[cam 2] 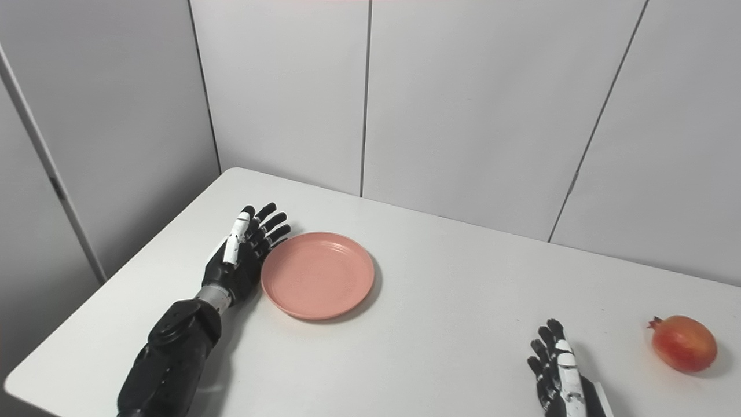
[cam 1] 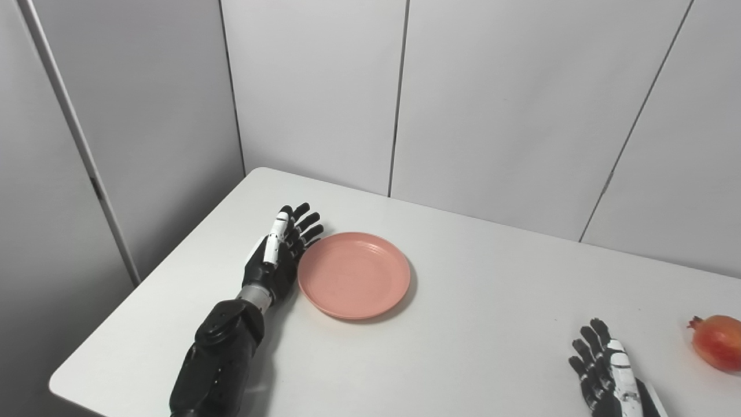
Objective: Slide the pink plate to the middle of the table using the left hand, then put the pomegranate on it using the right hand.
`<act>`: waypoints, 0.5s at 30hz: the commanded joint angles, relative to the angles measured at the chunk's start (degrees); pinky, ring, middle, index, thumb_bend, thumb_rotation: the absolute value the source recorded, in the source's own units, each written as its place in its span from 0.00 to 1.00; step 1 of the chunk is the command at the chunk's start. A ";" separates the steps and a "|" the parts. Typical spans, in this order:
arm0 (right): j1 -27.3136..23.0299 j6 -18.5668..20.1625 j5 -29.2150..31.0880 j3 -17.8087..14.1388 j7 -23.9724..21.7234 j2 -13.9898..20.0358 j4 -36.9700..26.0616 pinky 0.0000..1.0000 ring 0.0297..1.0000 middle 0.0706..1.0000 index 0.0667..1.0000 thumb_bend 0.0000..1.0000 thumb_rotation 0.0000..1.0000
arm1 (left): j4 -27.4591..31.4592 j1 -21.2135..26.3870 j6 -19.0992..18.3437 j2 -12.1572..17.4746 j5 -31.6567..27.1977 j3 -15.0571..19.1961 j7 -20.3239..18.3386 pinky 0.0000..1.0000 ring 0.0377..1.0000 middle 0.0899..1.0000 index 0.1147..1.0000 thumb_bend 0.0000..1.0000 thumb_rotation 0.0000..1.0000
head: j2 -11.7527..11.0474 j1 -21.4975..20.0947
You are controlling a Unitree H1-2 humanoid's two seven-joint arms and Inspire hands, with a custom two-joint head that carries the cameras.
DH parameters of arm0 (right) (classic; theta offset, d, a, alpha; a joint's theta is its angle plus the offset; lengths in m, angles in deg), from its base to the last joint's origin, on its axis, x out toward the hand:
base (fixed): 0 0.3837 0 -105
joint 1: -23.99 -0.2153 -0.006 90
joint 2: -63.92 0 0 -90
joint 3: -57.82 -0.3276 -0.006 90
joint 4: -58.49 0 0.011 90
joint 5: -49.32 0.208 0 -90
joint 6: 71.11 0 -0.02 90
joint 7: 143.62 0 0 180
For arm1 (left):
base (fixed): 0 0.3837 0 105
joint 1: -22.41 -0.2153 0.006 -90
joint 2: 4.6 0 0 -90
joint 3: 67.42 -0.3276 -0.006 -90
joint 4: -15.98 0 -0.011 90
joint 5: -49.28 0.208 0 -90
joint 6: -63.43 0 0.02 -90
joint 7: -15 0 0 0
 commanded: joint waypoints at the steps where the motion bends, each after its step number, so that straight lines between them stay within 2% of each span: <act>1: -1.99 -3.18 0.13 0.20 -0.70 -0.48 -0.72 1.00 1.00 1.00 1.00 0.24 1.00 | 0.48 0.51 -1.54 -0.54 -0.25 -0.95 -0.59 0.92 0.90 0.91 0.90 0.38 1.00 | 0.17 -0.30; 9: -2.01 -3.40 -0.35 0.57 -0.54 -0.63 -0.65 1.00 1.00 1.00 1.00 0.25 1.00 | 0.91 1.13 -2.29 -2.61 0.58 -2.99 0.08 0.93 0.91 0.92 0.90 0.38 1.00 | 0.96 -1.97; 15: -2.23 -4.36 -0.51 0.42 -0.46 -0.92 -0.28 1.00 1.00 1.00 1.00 0.26 1.00 | 1.39 1.28 -2.22 -3.46 1.07 -5.54 -1.10 0.92 0.91 0.92 0.91 0.37 1.00 | 1.48 -3.18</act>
